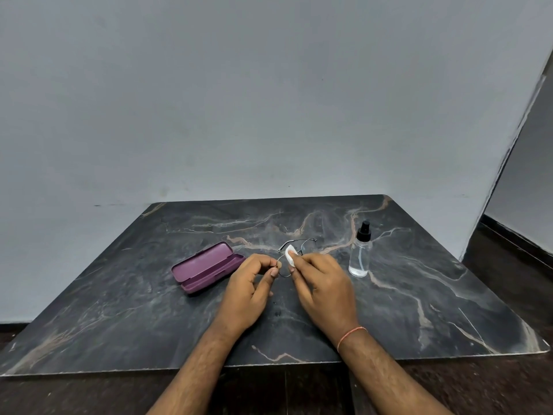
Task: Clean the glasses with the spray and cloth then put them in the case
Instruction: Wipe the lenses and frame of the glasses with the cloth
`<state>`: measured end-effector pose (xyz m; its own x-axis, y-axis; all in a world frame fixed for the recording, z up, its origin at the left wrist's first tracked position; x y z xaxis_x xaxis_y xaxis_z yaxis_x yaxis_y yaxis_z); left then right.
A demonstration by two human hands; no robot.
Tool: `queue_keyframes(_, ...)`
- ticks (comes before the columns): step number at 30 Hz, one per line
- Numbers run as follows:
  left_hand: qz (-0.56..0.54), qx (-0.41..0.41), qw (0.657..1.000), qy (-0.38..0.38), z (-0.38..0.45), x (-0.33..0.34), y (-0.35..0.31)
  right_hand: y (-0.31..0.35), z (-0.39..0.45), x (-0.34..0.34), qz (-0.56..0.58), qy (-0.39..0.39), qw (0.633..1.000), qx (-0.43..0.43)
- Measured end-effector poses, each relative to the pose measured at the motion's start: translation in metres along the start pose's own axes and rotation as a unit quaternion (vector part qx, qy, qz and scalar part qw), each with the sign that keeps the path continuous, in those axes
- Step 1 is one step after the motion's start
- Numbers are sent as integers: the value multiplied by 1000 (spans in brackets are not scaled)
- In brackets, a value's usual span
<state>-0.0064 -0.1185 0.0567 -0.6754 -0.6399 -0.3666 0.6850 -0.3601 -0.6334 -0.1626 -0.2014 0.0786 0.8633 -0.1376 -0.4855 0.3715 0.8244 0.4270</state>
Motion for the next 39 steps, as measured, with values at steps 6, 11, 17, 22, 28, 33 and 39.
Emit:
queue_keyframes(6,1,-3,1000,-5,0,0,2,3,-1,2,7,19,1000,-11)
queue_keyframes(11,1,10,1000,-5,0,0,0,3,-1,1,6,18,1000,-10)
queue_keyframes(17,4,1,1000,-3,0,1,1,3,-2,1,8,18,1000,-21)
queue_keyframes(22,-12,-1,1000,-21,0,-2,1,7,-7,7,24,40,997,-61)
queue_keyframes(28,-36,-27,998,-48,0,-5,7,9,-8,5,11,27,997,-71)
queue_keyframes(33,-50,-41,997,-52,-2,-5,8,1,-3,2,2,-2,1000,-24)
queue_keyframes(39,-81,-56,992,-74,0,-9,9,13,-10,6,5,41,996,-83)
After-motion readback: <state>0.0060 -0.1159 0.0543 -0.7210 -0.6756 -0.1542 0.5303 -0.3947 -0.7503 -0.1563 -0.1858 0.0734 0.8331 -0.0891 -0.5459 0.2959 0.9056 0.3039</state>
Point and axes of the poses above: each hand's wrist, its own z-axis towards the middle knuckle, its own x-axis out of the palm, y = z × x, the point moved 7 cm from there along z, towards the middle knuckle, and after that the axes turned 11 degrees about x, right-handed, at the moved point
